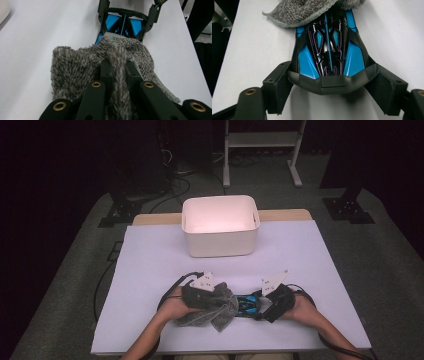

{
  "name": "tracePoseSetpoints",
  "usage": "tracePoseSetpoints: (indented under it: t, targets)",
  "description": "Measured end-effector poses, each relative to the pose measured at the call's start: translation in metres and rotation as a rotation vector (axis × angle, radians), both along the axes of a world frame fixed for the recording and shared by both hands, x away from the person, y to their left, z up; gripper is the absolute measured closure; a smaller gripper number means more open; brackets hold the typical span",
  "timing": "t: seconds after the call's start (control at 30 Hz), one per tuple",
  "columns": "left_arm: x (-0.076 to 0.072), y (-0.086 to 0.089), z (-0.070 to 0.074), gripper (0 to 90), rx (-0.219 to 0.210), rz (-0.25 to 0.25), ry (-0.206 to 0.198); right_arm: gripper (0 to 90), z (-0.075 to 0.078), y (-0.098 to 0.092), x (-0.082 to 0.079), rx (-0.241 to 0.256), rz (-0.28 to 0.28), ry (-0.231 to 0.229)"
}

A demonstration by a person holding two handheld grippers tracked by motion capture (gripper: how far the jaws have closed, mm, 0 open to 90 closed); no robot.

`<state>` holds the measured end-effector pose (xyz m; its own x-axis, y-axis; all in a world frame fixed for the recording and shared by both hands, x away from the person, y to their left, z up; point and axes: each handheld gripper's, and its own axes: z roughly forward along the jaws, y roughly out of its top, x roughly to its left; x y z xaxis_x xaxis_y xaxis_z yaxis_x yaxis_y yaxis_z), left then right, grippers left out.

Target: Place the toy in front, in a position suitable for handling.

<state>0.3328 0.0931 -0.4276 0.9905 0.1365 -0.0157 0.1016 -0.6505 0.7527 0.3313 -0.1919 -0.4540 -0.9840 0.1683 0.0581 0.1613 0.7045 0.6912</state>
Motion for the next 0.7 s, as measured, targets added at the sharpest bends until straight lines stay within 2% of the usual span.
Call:
tracePoseSetpoints:
  t: [0.07, 0.1, 0.2, 0.27, 0.3, 0.33, 0.37, 0.4, 0.43, 0.6, 0.7]
  targets:
    - [0.0, 0.0, 0.0, 81.1, -0.006, -0.002, 0.003, 21.0, 0.001, 0.002, 0.0, -0.009, -0.009, -0.002]
    - [0.0, 0.0, -0.001, 81.0, -0.009, -0.001, 0.004, 15.9, 0.002, 0.006, 0.0, -0.002, -0.027, 0.01]
    - [0.0, -0.001, -0.001, 81.0, -0.011, -0.003, 0.001, 14.4, 0.003, 0.015, 0.0, -0.011, -0.021, 0.007]
    - [-0.001, -0.001, 0.0, 81.0, -0.01, -0.006, -0.001, 13.2, -0.001, 0.033, -0.001, -0.055, 0.005, -0.021]
    - [-0.001, -0.001, 0.0, 81.0, -0.01, -0.006, -0.001, 13.2, -0.001, 0.033, -0.001, -0.055, 0.005, -0.021]
    - [-0.002, -0.001, 0.0, 81.0, -0.012, -0.004, 0.001, 13.2, -0.002, 0.037, -0.002, -0.065, 0.013, -0.049]
    - [-0.002, 0.001, 0.001, 81.0, -0.013, 0.0, 0.004, 18.1, -0.001, 0.043, -0.001, -0.062, 0.023, -0.05]
    - [-0.002, 0.001, 0.001, 81.0, -0.013, 0.0, 0.004, 18.1, -0.001, 0.043, -0.001, -0.062, 0.023, -0.05]
    - [-0.001, 0.004, 0.002, 81.0, -0.017, 0.003, 0.01, 23.6, 0.0, 0.043, 0.002, -0.058, 0.029, -0.049]
    - [-0.003, 0.009, 0.006, 81.0, -0.025, 0.006, 0.013, 24.0, 0.002, 0.046, 0.005, -0.077, 0.052, -0.034]
    - [-0.006, 0.01, 0.013, 80.9, -0.028, -0.005, 0.004, 24.0, 0.001, 0.046, 0.006, -0.056, 0.069, -0.028]
